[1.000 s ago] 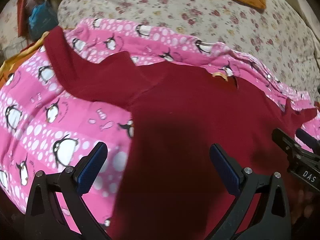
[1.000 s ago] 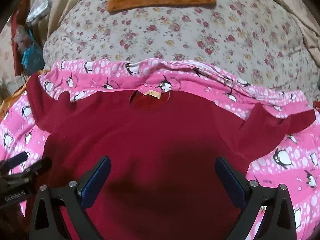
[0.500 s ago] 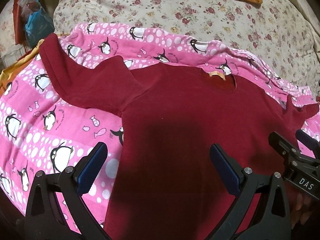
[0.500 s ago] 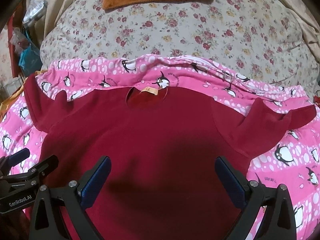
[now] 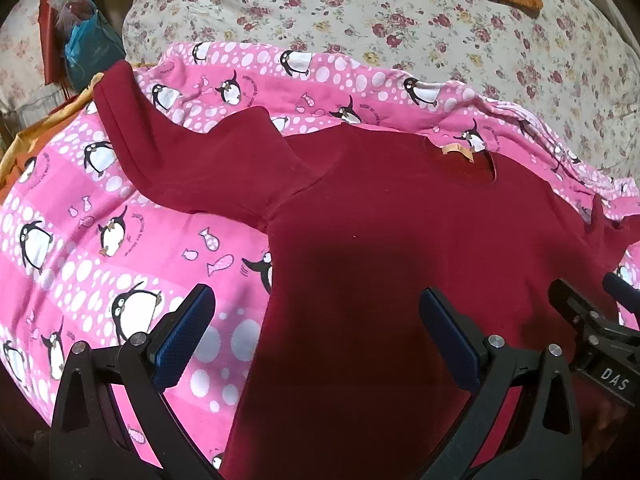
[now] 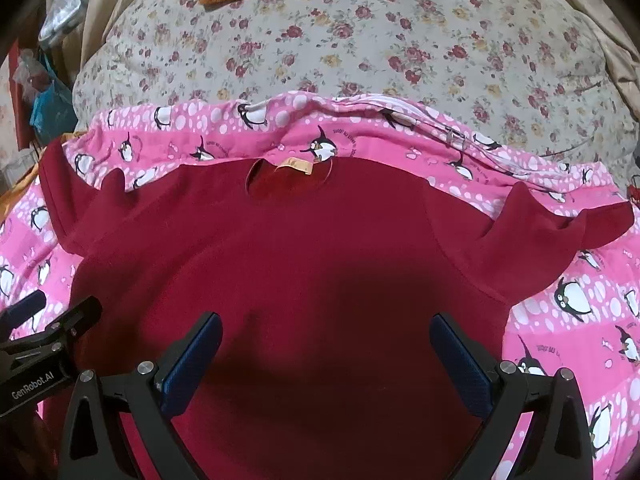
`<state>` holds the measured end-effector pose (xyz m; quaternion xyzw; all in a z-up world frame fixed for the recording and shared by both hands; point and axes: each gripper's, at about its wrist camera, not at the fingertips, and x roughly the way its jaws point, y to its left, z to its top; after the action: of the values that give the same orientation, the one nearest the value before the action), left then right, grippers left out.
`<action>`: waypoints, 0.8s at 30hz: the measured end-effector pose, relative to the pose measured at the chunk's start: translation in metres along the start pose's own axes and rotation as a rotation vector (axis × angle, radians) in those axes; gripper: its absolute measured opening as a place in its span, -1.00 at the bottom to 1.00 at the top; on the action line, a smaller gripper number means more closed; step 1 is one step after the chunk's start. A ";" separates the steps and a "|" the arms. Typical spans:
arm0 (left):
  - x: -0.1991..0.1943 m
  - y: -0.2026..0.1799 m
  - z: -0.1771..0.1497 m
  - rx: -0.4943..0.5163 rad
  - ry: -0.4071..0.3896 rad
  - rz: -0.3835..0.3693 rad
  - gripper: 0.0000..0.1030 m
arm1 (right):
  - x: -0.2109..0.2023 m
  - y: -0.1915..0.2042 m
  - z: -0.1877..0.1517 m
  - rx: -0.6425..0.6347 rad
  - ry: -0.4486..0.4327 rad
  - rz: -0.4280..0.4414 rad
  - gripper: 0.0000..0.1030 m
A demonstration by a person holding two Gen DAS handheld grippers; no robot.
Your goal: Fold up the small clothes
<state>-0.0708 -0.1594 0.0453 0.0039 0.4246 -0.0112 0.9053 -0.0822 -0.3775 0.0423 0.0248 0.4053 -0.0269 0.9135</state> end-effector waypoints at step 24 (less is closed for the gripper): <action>0.013 0.008 0.006 -0.010 0.019 0.021 0.98 | 0.015 0.009 -0.005 -0.023 0.022 -0.006 0.99</action>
<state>-0.0577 -0.1516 0.0391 0.0039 0.4332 0.0003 0.9013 -0.0754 -0.3685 0.0281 0.0136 0.4156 -0.0247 0.9091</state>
